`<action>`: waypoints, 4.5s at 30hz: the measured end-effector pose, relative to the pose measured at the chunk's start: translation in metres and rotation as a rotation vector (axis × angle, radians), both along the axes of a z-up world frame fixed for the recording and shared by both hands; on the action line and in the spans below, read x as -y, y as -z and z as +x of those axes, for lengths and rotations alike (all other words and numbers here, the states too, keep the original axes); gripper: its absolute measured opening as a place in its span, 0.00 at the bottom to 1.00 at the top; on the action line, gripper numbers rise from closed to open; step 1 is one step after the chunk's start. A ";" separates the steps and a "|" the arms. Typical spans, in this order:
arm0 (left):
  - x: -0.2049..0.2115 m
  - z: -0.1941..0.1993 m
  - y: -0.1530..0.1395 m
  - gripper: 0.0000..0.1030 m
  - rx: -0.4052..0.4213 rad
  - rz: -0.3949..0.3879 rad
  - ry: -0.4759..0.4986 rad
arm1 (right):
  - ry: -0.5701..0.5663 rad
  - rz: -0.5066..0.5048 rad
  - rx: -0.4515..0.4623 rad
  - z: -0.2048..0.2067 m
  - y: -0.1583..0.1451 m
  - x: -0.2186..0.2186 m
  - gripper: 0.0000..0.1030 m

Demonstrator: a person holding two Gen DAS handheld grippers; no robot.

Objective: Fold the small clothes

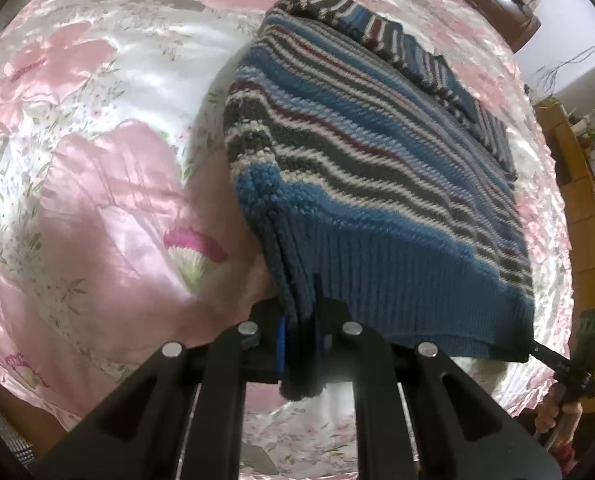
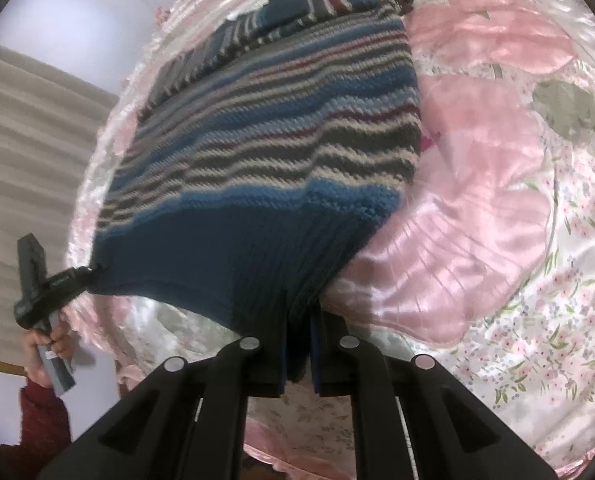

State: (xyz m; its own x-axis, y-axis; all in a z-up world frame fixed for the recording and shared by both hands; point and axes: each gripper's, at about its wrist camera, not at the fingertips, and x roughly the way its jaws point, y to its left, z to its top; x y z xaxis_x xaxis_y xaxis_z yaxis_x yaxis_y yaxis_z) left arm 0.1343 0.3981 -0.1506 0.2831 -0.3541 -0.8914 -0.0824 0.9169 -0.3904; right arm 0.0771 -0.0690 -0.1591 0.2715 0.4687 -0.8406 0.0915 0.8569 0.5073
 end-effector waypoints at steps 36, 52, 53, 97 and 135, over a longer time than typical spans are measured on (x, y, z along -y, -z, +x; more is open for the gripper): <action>-0.003 0.173 0.018 0.45 0.018 -0.125 -0.152 | 0.158 0.043 -0.064 0.181 0.018 0.067 0.42; -0.013 0.138 -0.062 0.77 0.174 0.112 0.002 | 0.014 -0.166 0.102 0.138 -0.064 0.069 0.58; -0.005 0.143 -0.060 0.78 0.169 0.122 0.036 | 0.004 -0.176 0.106 0.139 -0.065 0.066 0.63; 0.035 0.165 -0.007 0.09 0.129 0.091 0.267 | -0.307 -0.077 0.110 0.192 -0.022 0.011 0.10; 0.093 0.401 -0.050 0.09 0.345 0.028 0.033 | -0.060 -0.147 0.204 0.414 -0.055 0.064 0.09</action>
State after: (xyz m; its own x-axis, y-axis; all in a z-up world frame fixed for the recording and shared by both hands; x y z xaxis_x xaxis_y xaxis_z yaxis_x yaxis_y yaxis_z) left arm 0.5352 0.3048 -0.1011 0.5580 -0.3448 -0.7548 0.0799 0.9277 -0.3647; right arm 0.4910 -0.1333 -0.1037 0.4176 0.3663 -0.8315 -0.0532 0.9234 0.3801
